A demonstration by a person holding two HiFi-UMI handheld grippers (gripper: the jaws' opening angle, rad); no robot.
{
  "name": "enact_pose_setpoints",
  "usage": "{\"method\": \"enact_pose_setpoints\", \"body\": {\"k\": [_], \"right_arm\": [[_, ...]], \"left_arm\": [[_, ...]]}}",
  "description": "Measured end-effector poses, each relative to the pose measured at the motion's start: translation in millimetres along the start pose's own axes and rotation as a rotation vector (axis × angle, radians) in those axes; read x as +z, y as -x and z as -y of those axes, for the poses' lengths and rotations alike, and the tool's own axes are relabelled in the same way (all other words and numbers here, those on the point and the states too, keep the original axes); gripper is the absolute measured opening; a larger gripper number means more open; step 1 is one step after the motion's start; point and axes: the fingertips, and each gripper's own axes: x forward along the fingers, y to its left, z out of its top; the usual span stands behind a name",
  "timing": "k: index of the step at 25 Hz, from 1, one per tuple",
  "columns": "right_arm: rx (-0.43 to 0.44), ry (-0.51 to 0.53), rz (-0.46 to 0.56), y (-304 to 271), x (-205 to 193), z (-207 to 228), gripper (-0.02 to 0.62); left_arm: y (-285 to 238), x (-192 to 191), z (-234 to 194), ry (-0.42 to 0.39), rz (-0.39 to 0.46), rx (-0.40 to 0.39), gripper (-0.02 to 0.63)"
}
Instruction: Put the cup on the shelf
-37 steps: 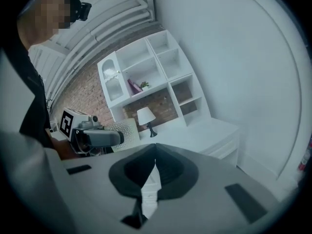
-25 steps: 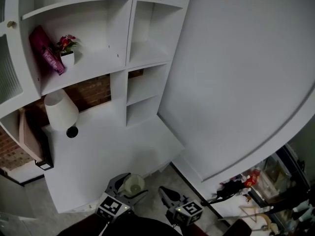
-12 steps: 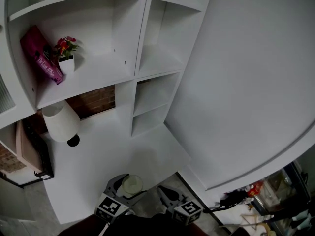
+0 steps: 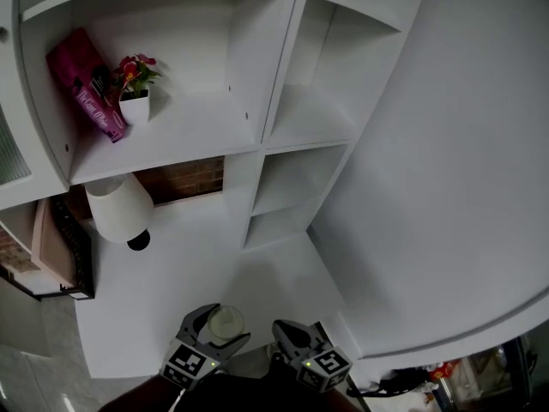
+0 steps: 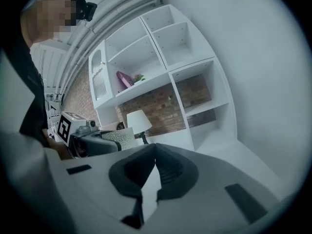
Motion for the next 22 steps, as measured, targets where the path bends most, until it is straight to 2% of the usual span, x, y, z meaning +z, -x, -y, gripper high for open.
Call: {"method": "enact_pose_setpoints", "body": {"k": [5, 13, 22], "right_arm": [[0.101, 0.032, -0.034, -17, 15, 41, 0.005], [0.211, 0.063, -0.051, -20, 39, 115, 0.005], [0.308, 0.085, -0.055, -15, 65, 159, 0.005]], "left_arm": [[-33, 8, -8, 0.036, -0.012, 0.092, 0.385], [-104, 41, -3, 0.06, 0.035, 0.208, 0.385], [-139, 55, 7, 0.081, 0.042, 0.342, 0.385]]}}
